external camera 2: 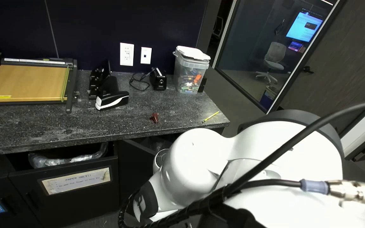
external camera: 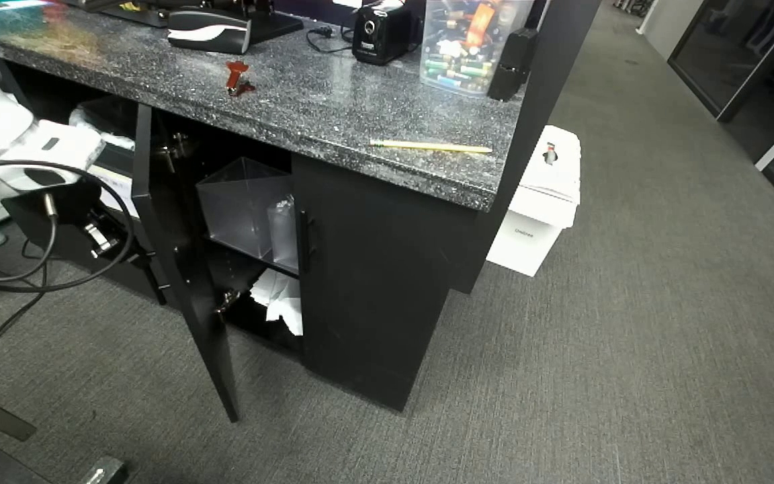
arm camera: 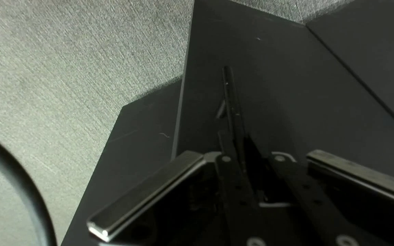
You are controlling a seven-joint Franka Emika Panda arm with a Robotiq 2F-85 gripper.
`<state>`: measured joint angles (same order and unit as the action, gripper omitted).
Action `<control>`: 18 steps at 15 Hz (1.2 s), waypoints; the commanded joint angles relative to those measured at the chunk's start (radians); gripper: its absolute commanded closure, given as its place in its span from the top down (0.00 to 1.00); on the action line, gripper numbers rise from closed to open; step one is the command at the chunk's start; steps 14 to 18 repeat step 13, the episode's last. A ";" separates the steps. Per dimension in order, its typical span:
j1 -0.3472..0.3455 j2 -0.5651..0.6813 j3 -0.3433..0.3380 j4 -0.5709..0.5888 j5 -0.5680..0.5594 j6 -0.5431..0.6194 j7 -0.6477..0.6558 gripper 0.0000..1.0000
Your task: Open the left cabinet door
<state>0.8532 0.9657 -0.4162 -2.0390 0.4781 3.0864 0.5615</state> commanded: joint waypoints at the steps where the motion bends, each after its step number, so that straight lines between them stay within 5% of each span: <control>1: -0.068 -0.168 0.049 -0.095 -0.112 -0.168 -0.052 0.46; 8: -0.061 -0.539 -0.031 -0.224 -0.244 -0.702 -0.171 0.97; 10: -0.079 -0.647 -0.041 -0.234 -0.286 -0.876 -0.206 1.00; 11: -0.201 -0.549 0.099 -0.185 -0.329 -0.750 -0.109 0.94; 13: -0.228 -0.635 0.110 -0.206 -0.336 -0.845 -0.137 1.00; 18: -0.228 -0.635 0.110 -0.206 -0.336 -0.845 -0.137 1.00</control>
